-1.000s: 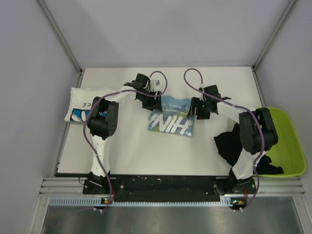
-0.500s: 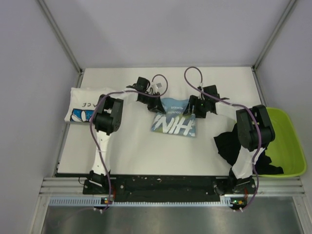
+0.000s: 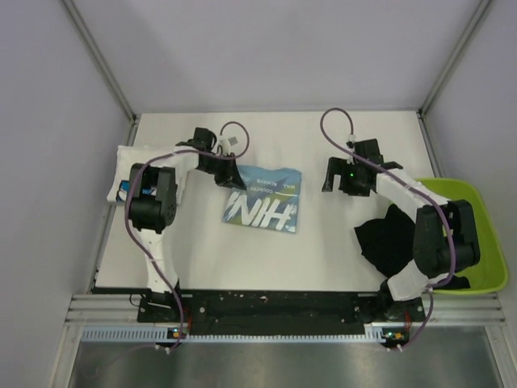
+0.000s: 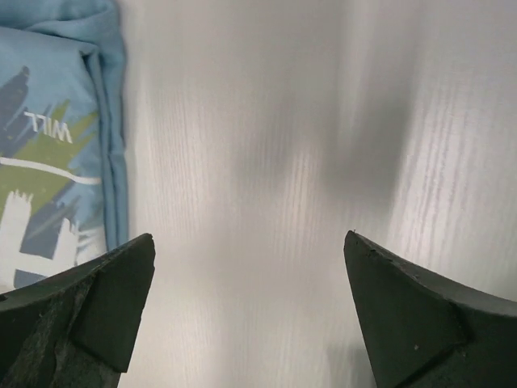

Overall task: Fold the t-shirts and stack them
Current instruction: Put the neatly folded tshirt into the corner of the board with the left arm

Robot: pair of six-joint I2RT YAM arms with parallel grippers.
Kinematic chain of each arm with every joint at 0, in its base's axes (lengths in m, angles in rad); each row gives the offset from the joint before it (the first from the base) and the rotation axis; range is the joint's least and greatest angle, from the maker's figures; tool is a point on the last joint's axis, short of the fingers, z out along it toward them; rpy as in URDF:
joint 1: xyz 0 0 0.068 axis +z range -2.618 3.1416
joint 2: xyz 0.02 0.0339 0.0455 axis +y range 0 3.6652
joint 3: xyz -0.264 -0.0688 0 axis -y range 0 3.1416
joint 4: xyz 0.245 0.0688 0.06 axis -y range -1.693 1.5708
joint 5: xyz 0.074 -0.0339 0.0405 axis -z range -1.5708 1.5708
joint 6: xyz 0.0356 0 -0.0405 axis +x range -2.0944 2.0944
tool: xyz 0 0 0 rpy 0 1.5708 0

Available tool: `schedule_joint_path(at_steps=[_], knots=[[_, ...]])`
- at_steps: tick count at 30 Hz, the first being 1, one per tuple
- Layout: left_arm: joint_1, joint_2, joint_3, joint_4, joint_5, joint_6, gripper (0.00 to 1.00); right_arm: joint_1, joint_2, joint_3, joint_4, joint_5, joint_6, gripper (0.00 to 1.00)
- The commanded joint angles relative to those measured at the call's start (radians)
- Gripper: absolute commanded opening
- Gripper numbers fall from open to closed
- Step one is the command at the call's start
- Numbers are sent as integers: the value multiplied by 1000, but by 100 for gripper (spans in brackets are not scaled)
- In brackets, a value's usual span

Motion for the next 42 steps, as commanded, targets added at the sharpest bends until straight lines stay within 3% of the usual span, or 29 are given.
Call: schedule_joint_path(at_steps=[1, 8, 13, 31, 42], knots=[[66, -135, -53, -140, -149, 178, 0, -2, -117, 18, -81, 130, -63, 99], [121, -284, -84, -227, -468, 422, 0, -2, -167, 38, -118, 178, -106, 99], [158, -334, -9, -316, -595, 493, 0, -2, -169, 40, -126, 210, -120, 99], [189, -407, 200, -459, -916, 632, 0, -2, -160, 29, -126, 236, -144, 99], [235, -410, 384, -530, -984, 697, 0, -2, -155, 24, -126, 257, -150, 99]])
